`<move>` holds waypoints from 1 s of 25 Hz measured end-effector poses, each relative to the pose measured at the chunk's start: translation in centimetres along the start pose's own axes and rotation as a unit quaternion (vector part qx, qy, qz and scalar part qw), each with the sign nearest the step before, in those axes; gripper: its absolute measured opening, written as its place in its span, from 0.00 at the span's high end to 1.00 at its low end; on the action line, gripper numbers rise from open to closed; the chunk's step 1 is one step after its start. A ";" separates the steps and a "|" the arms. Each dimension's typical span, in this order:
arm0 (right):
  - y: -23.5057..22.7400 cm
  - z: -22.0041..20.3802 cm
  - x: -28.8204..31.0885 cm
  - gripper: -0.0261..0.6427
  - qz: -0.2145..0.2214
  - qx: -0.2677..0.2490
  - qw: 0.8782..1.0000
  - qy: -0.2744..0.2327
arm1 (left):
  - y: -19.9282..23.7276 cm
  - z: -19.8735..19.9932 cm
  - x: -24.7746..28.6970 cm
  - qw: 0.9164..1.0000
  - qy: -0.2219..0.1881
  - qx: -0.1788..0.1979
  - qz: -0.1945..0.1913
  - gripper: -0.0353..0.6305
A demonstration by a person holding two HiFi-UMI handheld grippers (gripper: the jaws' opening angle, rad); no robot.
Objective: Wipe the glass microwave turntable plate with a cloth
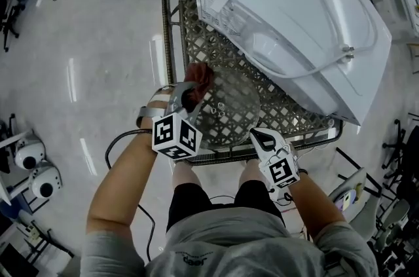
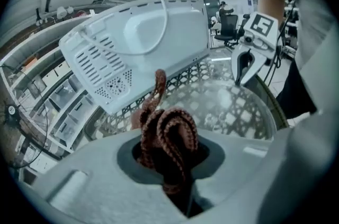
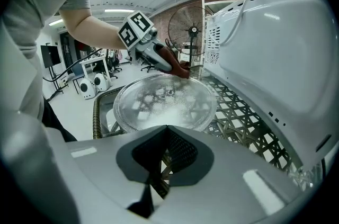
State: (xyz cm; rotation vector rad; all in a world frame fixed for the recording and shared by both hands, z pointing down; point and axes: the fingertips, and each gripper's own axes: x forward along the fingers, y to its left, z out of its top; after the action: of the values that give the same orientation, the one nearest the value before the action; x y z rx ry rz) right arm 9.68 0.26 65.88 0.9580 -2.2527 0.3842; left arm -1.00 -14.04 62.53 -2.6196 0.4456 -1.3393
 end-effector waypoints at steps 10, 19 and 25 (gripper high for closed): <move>0.0 0.2 -0.1 0.95 -0.002 -0.002 1.000 -0.002 | -8.9 11.8 5.5 0.991 -0.083 0.078 -0.067 0.85; -0.3 0.2 -0.1 0.95 -0.005 -0.005 1.000 0.000 | -10.3 9.5 8.1 0.990 -0.029 0.106 -0.084 0.85; 0.0 0.0 0.0 0.95 -0.001 0.000 1.000 -0.003 | -9.2 7.2 6.9 0.991 -0.014 0.104 -0.086 0.85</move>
State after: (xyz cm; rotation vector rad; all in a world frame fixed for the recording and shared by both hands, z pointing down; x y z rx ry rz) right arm 9.70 0.26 65.86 0.9616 -2.2574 0.3804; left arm 10.35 -7.58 66.13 -2.5465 0.0712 -1.3167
